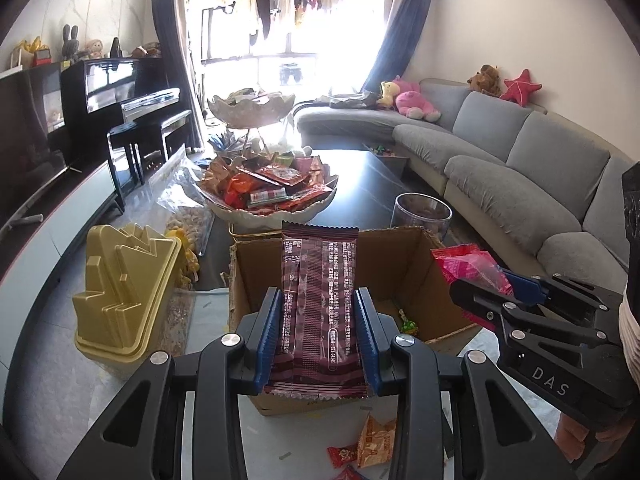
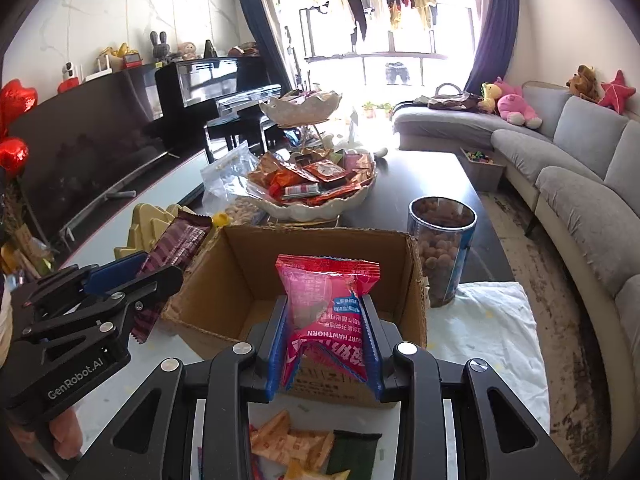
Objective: Organize snacks
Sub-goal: 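Carry both snacks into the cardboard box and open both grippers, then move both open grippers back down to the remaining snacks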
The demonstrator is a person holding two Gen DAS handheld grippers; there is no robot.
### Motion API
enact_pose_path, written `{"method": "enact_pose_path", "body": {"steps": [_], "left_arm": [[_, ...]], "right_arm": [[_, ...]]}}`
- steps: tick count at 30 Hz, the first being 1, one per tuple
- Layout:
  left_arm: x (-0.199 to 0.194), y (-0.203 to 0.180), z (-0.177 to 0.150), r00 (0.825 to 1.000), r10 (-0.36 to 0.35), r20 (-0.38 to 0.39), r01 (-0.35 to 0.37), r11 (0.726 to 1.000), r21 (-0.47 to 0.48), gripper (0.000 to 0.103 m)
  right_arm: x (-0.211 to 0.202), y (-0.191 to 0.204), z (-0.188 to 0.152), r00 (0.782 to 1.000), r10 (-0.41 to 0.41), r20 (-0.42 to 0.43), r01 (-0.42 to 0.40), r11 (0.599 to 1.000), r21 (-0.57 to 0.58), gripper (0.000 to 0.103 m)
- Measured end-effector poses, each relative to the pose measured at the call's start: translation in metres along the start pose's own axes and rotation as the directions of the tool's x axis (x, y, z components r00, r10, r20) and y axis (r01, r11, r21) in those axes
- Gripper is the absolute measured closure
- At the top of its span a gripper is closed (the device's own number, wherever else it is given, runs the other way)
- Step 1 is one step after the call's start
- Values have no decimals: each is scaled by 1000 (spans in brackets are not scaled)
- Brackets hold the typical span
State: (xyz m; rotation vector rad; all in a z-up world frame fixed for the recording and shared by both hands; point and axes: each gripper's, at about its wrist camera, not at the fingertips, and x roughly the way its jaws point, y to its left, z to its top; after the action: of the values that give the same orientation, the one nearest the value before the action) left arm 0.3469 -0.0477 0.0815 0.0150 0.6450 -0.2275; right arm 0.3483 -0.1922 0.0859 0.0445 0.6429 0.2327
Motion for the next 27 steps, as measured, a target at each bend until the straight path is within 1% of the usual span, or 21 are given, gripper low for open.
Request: {"method": "enact_pose_path", "body": {"steps": [8,9,10,12,13,14,15,17,20,23,27], "left_arm": [[35,4,7,999,2,-36,-2,1000,-12,67],[39,6,8,999,2,-42,-3,1000,-16,65],[43,7,9,999,7,-49,-8,1000,-22,61],[47,11,10,998,27,-54,-28,999,-32,58],[47,13,9,998,38,-50,-40,999,-35,52],[45,15,8,998,49,-43,-50,998,-37,45],[44,16,6,998,59,-38,-60,997,-37,44],[40,17,2,997,69,-34,-71,997,-33,44],[32,16,-6,997,65,-31,-66,998,-15,43],[20,12,-14,998,66,-23,-66,998,13,43],[5,11,-22,998,58,-17,-58,998,14,42]], "right_arm": [[28,-6,11,1000,-11,-30,10,1000,-20,69],[31,-7,11,999,-12,-31,11,1000,-21,69],[35,-7,12,999,-13,-31,12,1000,-22,69],[39,-8,13,1000,-23,-17,23,1000,-20,67],[40,-9,13,999,-31,-9,31,999,-22,58],[40,-11,12,999,-48,0,48,999,-19,51],[40,-11,11,998,-61,7,61,998,-17,46],[39,-11,8,998,-57,9,57,998,-25,46],[35,-7,2,998,-57,10,57,998,-38,46],[27,-2,-5,999,-35,9,35,999,-40,46],[15,3,-13,1000,-20,11,20,999,-47,46]]}}
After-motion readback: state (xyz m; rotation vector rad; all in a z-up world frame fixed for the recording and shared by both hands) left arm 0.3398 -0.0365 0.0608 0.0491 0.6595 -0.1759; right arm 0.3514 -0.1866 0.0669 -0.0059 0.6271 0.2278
